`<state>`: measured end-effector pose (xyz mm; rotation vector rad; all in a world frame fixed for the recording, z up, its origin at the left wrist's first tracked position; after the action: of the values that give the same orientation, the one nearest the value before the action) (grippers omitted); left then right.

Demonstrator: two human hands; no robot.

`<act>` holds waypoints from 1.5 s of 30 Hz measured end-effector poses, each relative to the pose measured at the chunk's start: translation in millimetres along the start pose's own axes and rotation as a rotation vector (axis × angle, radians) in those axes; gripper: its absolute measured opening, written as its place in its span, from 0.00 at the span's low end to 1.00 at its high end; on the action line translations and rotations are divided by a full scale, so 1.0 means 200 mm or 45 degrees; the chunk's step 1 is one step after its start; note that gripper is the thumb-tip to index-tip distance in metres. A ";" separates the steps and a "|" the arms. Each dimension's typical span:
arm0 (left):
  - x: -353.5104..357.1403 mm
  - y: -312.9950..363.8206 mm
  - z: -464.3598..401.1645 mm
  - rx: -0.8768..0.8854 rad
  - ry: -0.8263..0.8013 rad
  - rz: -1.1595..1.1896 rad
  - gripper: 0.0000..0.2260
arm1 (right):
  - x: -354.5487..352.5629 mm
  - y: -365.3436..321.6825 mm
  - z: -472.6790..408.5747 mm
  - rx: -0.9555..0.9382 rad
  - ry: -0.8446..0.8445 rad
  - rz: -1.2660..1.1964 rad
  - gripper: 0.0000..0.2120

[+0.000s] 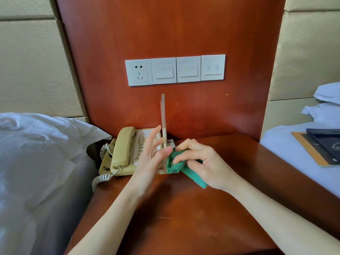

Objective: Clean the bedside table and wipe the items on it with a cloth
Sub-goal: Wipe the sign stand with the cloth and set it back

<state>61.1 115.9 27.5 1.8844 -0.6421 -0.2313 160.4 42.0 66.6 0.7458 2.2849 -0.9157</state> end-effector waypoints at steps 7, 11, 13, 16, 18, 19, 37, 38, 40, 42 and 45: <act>0.03 -0.02 0.01 -0.032 -0.025 0.073 0.32 | 0.07 0.06 -0.01 -0.026 -0.007 0.327 0.19; 0.06 -0.02 0.02 -0.053 -0.074 0.109 0.33 | 0.07 0.12 -0.01 0.032 -0.017 0.564 0.19; 0.08 -0.01 0.02 -0.055 -0.089 0.105 0.34 | 0.07 0.15 0.00 0.085 -0.044 0.624 0.19; 0.09 -0.02 0.02 -0.055 -0.115 0.107 0.32 | 0.08 0.15 0.00 0.123 -0.056 0.696 0.18; 0.08 -0.02 0.02 -0.065 -0.105 0.132 0.34 | 0.09 0.14 0.00 0.129 -0.047 0.725 0.17; 0.08 -0.02 0.02 -0.070 -0.093 0.132 0.36 | 0.09 0.14 0.00 0.135 -0.046 0.741 0.17; -0.02 -0.02 -0.01 0.003 0.108 0.004 0.30 | 0.07 0.09 0.00 0.192 -0.114 -0.073 0.20; -0.02 0.00 -0.01 0.019 0.118 0.023 0.30 | 0.07 0.08 0.00 0.186 -0.112 -0.146 0.20; -0.03 0.01 -0.01 0.049 0.120 0.042 0.31 | 0.05 0.06 0.00 0.166 -0.098 -0.233 0.20; -0.03 0.02 -0.01 0.057 0.123 0.038 0.30 | 0.04 0.05 0.00 0.156 -0.083 -0.256 0.20; -0.02 0.01 -0.01 0.025 0.115 0.079 0.29 | 0.05 0.07 -0.01 0.194 -0.051 -0.290 0.21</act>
<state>57.2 118.9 30.3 1.8794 -0.6428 -0.0997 163.3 54.8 55.0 0.5305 2.3164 -1.2085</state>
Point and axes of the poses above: each hand's wrist, its own z-axis away from the middle knuckle, its own x-axis out of the palm, y = z × x, the point moved 10 cm from there along -z, towards the middle knuckle, and after that the axes turned 13 degrees about z, right-handed, at the moved point
